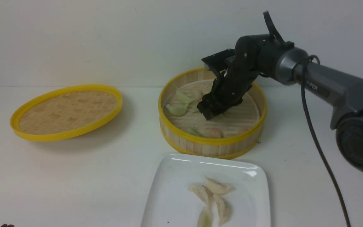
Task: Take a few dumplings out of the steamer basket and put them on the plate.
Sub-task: Use the right arm to grab a dumpling from inside the steamer, then use the right arm to put the dumpling into the plate
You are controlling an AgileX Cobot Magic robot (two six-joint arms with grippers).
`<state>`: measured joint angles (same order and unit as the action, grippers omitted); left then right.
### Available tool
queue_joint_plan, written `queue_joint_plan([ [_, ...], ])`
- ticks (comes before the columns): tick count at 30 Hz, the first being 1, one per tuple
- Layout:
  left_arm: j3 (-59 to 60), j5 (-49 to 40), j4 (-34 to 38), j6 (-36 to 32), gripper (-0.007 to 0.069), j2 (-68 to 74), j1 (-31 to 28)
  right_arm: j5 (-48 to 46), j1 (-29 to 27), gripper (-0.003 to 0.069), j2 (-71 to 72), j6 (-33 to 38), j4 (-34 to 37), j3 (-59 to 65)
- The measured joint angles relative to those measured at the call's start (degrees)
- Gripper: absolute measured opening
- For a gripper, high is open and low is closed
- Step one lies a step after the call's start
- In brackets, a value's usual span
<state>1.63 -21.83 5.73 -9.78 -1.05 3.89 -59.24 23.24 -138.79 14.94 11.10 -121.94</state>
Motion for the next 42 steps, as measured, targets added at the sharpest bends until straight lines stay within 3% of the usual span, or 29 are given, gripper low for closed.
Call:
queue_joint_plan([
  [3, 0.0, 0.0, 0.0, 0.0, -0.0006, 0.0, 0.0, 0.15, 0.0, 0.0302, -0.13, 0.69, -0.26, 0.0],
  [5, 0.0, 0.0, 0.0, 0.0, -0.0006, 0.0, 0.0, -0.18, 0.0, 0.0197, -0.13, 0.75, -0.78, 0.0],
  [8, 0.0, 0.0, 0.0, 0.0, -0.0006, 0.0, 0.0, -1.86, 0.0, 0.0188, -0.13, 0.75, -1.3, -0.53],
  [11, 0.0, 0.0, 0.0, 0.0, -0.0006, 0.0, 0.0, -10.18, 0.0, 0.0188, 1.28, -0.07, -1.79, -3.09],
  [17, 0.0, 0.0, 0.0, 0.0, -0.0006, 0.0, 0.0, -11.55, 0.0, 0.0188, 13.28, -2.88, -0.01, -1.98],
  [23, 0.0, 0.0, 0.0, 0.0, -0.0006, 0.0, 0.0, -11.55, 0.0, 0.0169, 30.71, -3.22, 3.33, 11.92],
  [25, 0.0, 0.0, 0.0, 0.0, -0.0006, 0.0, 0.0, -11.72, 0.0, 0.0169, 36.6, -2.76, 5.03, 23.56],
  [29, 0.0, 0.0, 0.0, 0.0, -0.0006, 0.0, 0.0, -10.7, 0.31, 0.0169, 38.19, -1.82, 7.42, 38.11],
  [34, 0.0, 0.0, 0.0, 0.0, -0.0006, 0.0, 0.0, -0.12, 3.08, 0.0169, 34.74, 1.07, 7.6, 49.44],
  [38, 0.0, 0.0, 0.0, 0.0, -0.0006, 0.0, 0.0, 4.58, 4.69, 0.0228, 31.23, 2.86, 7.98, 49.99],
  [41, 0.0, 0.0, 0.0, 0.0, -0.0006, 0.0, 0.0, 5.04, 4.88, 0.0328, 29.81, 3.13, 7.73, 48.86],
  [42, 0.0, 0.0, 0.0, 0.0, -0.0006, 0.0, 0.0, 4.72, 4.88, 0.0401, 29.52, 3.13, 6.85, 47.31],
])
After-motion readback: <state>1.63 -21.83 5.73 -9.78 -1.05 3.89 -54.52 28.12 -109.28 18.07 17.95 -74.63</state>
